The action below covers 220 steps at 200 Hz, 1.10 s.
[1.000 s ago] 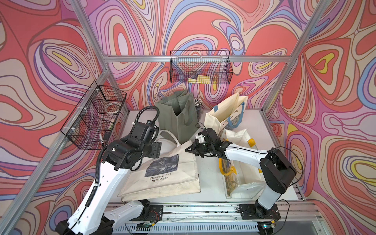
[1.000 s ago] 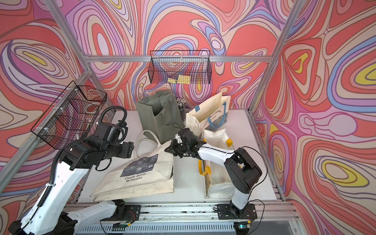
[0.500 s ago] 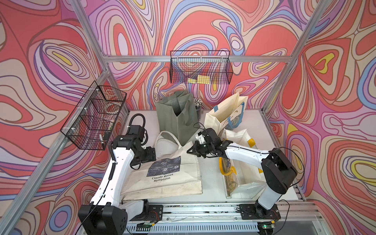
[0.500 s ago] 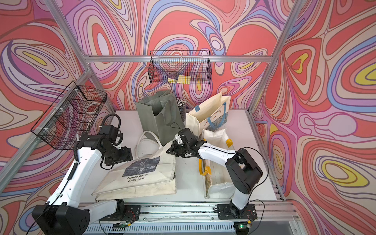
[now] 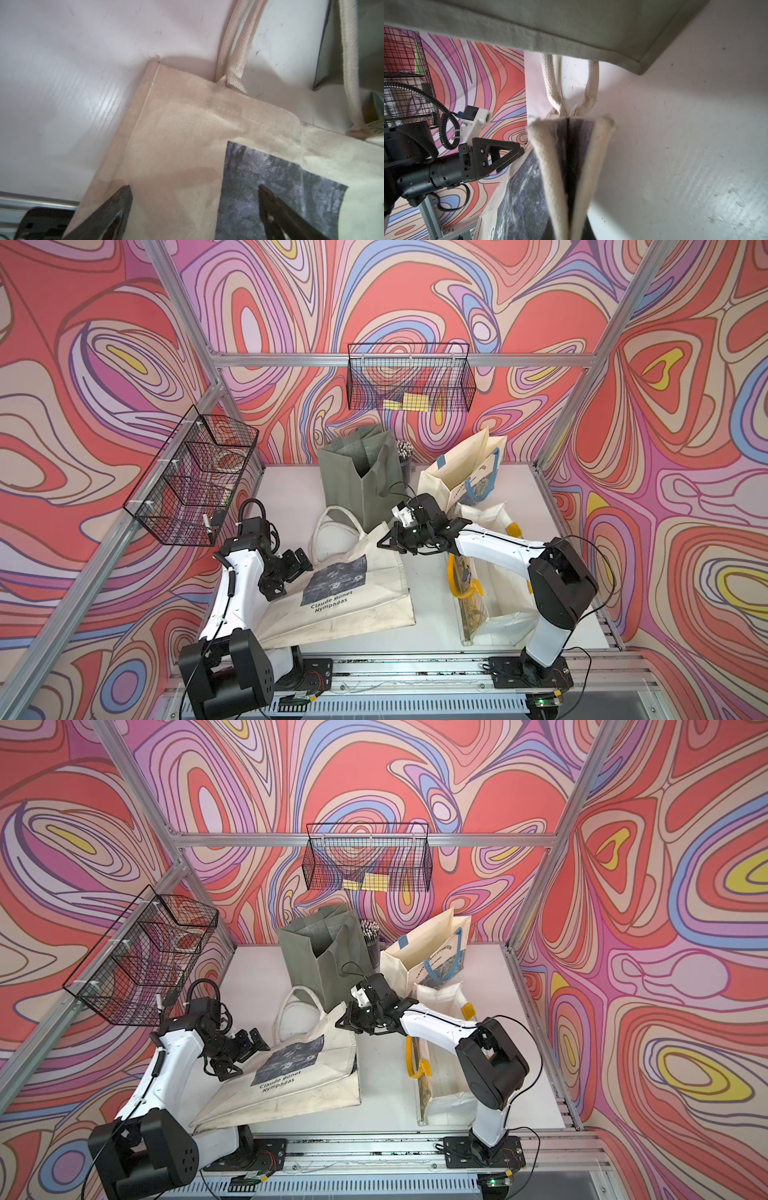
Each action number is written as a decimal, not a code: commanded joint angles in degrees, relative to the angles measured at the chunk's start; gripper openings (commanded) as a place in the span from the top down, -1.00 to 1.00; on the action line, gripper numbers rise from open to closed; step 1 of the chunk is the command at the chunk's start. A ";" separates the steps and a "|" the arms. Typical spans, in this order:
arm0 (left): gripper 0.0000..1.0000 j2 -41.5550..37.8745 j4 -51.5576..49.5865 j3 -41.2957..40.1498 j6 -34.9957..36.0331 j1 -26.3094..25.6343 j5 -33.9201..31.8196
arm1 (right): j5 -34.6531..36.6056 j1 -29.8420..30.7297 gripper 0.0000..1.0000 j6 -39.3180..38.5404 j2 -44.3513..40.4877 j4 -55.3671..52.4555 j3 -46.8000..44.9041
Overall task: Put away the canvas bag
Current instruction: Place the canvas bag at the center of the board.
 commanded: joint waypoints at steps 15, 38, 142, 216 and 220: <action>-0.99 0.89 4.92 -5.23 -6.41 2.93 7.05 | -4.31 -0.39 1.00 -2.88 2.43 -1.22 2.25; -0.98 -0.37 6.40 -7.72 -8.35 4.15 8.21 | -5.13 -0.57 1.00 -3.39 3.00 -1.33 2.88; -0.98 0.34 9.99 2.78 -0.12 4.42 7.39 | -8.86 -0.65 1.00 -10.83 -3.70 12.92 1.13; -0.96 0.29 7.87 13.31 4.71 4.36 4.79 | -13.29 -0.06 1.00 -17.92 -4.92 14.70 9.77; -0.96 0.38 7.82 13.58 4.81 4.36 4.68 | -13.55 0.03 1.00 -18.56 -4.44 13.98 10.91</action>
